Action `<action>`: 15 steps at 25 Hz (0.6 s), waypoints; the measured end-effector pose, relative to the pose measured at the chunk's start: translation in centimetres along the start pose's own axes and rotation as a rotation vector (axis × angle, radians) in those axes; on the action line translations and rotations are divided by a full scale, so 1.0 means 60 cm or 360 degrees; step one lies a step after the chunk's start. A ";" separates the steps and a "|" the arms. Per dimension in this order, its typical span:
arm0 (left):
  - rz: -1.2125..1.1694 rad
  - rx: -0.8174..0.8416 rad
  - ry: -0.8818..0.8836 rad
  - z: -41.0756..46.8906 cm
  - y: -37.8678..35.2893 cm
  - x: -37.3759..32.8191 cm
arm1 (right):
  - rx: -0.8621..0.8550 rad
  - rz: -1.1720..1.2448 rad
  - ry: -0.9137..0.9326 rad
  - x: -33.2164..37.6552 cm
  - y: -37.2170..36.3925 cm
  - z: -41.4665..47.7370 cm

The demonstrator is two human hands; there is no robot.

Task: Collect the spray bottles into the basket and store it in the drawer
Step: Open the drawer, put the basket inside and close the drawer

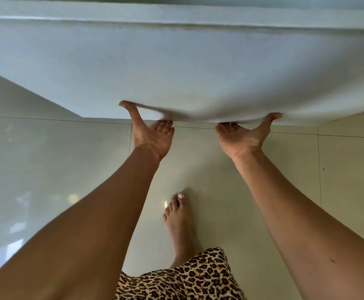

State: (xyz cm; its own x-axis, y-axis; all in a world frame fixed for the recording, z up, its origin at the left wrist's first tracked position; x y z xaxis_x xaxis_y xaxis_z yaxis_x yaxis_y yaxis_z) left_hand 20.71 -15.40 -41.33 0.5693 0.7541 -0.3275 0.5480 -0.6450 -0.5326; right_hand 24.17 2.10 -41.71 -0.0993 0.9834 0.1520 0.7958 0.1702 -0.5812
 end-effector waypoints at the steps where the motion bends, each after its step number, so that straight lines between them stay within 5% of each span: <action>1: 0.0045 -0.0041 0.0001 -0.009 0.006 0.001 | -0.0039 -0.0062 -0.0005 -0.004 0.005 -0.011; 6: 0.0684 -0.0389 -0.0155 -0.097 0.026 -0.044 | -0.0082 -0.0159 -0.0023 -0.020 0.010 -0.120; 9: 0.1395 -0.0381 -0.0514 -0.219 -0.008 -0.084 | -0.0092 -0.0670 0.0042 -0.045 -0.009 -0.238; 11: 0.1862 -0.0258 -0.1063 -0.316 -0.052 -0.112 | -0.0074 -0.1476 0.0561 -0.031 -0.043 -0.330; 15: 0.2659 0.0265 -0.2355 -0.460 -0.194 -0.131 | 0.0203 -0.2962 0.2181 -0.008 -0.182 -0.488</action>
State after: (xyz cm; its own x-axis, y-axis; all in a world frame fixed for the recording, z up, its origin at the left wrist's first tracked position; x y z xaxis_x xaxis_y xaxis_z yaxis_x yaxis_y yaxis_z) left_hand 26.81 -17.25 -11.01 -0.4430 -0.7113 -0.5457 0.1234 -0.6513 0.7487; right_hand 33.01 -2.08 -12.06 -0.0559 -0.7846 0.6175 0.3172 0.5725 0.7561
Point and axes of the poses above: each hand's wrist, its own z-axis towards the middle knuckle, its own y-axis out of the back of the hand, x = y × z, the point moved 9 cm from there along z, towards the middle knuckle, and after that the axes turned 4 degrees about -y, right-handed, at the moved point
